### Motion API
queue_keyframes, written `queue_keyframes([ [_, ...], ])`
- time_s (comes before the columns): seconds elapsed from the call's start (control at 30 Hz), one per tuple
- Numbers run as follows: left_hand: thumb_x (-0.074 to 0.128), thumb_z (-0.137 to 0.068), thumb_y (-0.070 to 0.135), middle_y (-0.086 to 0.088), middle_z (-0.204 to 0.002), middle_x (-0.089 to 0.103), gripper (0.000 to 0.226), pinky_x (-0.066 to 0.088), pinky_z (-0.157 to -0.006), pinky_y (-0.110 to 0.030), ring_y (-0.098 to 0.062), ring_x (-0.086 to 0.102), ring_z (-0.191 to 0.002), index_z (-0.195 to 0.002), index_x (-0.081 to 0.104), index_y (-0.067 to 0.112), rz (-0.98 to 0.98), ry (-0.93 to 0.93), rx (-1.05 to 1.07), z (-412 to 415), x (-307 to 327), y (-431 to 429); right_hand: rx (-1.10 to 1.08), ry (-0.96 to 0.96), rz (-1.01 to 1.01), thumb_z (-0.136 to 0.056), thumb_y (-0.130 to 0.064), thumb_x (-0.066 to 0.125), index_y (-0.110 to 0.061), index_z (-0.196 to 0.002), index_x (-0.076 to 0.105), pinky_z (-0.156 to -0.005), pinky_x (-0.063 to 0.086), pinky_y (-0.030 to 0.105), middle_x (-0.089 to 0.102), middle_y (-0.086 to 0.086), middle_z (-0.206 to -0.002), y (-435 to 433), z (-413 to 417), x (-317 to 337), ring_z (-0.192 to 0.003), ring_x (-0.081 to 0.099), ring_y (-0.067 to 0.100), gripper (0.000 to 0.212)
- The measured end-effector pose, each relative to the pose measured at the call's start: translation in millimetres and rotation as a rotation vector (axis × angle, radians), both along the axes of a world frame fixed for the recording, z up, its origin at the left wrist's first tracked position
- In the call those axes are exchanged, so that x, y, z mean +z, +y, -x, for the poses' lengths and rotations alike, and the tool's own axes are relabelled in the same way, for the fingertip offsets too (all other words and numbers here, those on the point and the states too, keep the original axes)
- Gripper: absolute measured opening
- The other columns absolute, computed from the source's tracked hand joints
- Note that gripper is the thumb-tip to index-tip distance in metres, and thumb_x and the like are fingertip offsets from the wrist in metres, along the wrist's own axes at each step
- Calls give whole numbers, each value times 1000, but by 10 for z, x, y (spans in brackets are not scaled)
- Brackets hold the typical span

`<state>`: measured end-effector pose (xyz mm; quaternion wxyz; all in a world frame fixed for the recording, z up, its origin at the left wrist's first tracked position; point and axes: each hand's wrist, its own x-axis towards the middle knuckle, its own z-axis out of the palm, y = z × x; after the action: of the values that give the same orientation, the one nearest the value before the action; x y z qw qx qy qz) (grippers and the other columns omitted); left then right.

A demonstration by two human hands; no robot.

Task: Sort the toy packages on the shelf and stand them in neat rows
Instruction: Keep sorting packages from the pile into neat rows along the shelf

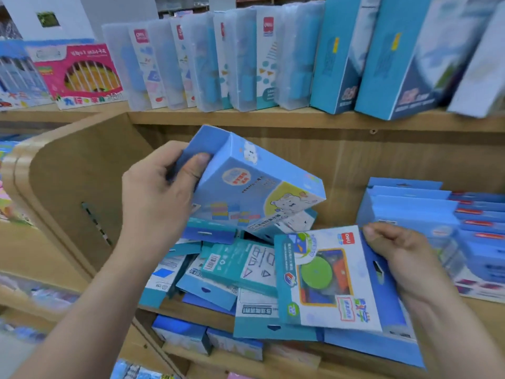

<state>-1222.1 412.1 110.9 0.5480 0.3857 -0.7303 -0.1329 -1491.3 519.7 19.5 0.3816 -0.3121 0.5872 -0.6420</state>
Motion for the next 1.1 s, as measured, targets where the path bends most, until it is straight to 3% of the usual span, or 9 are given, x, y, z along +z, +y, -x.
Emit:
queue_keyframes([
  [0.1, 59, -91, 24, -4, -66, 58, 16, 32, -51, -25, -12, 43, -59, -79, 63, 14, 43, -61, -108, 337, 80, 78, -36, 102, 91, -72, -42, 73, -21, -68, 72, -51, 50, 17, 70, -2, -61, 417, 212, 198, -52, 62, 7, 21],
  [0.17, 58, -89, 28, 8, -62, 56, 13, 29, -50, -15, -2, 44, -57, -77, 61, 21, 65, -91, -174, 613, 118, 119, -61, 270, 111, -46, -69, 77, -29, -71, 72, -51, 48, 11, 69, -7, -62, 671, 394, 297, -53, 60, 0, 47],
  [0.23, 55, -87, 37, 11, -65, 58, 9, 40, -57, -20, 0, 49, -62, -81, 60, 33, 91, -160, -212, 904, 132, 164, -120, 452, 84, -63, -62, 73, -36, -73, 70, -52, 43, 6, 67, -11, -61, 892, 573, 389, -52, 56, -2, 28],
  [0.3, 48, -86, 47, 7, -68, 60, 23, 46, -60, -36, -16, 55, -69, -85, 60, 27, 151, -292, -209, 1186, 116, 229, -193, 670, 25, -83, -51, 61, -39, -76, 67, -57, 45, 15, 68, -2, -65, 1084, 749, 433, -55, 58, 9, 16],
  [0.4, 49, -89, 45, 11, -66, 49, 28, 35, -54, -31, -24, 53, -72, -78, 59, 21, 297, -461, -176, 1623, 50, 358, -185, 922, -142, -69, -84, 41, -40, -83, 61, -66, 47, 41, 65, 10, -71, 1316, 980, 414, -69, 59, 33, 51],
  [0.53, 47, -90, 43, 4, -67, 62, 30, 29, -51, -26, -25, 57, -69, -75, 62, 21, 419, -617, -172, 2216, -219, 427, -236, 1086, -200, -79, -49, 53, -47, -80, 56, -63, 46, 40, 62, 1, -62, 1512, 1298, 321, -63, 57, 27, 4],
  [0.73, 56, -80, 40, 3, -49, 54, 28, 7, -46, -15, -24, 53, -49, -62, 56, 19, 448, -813, -48, 2766, -620, 451, -102, 1050, -156, -84, -24, 62, -40, -81, 59, -66, 51, 39, 63, -6, -63, 1668, 1690, 209, -63, 59, 21, 16],
  [0.97, 44, -84, 41, 2, -47, 52, 34, 17, -44, -20, -21, 52, -47, -61, 57, 19, 479, -852, 64, 3015, -874, 467, 88, 1072, -119, -89, -23, 60, -44, -100, 56, -55, 30, 20, 42, -9, -54, 1511, 1861, 217, -56, 39, 8, 23],
  [1.1, 46, -86, 40, 2, -54, 57, 32, 26, -42, -22, -23, 57, -54, -68, 61, 19, 396, -840, 52, 3100, -962, 459, 220, 1111, -138, -92, -26, 56, -54, -119, 52, -77, 42, 17, 66, -28, -91, 1269, 1863, 292, -81, 55, -4, 39],
])
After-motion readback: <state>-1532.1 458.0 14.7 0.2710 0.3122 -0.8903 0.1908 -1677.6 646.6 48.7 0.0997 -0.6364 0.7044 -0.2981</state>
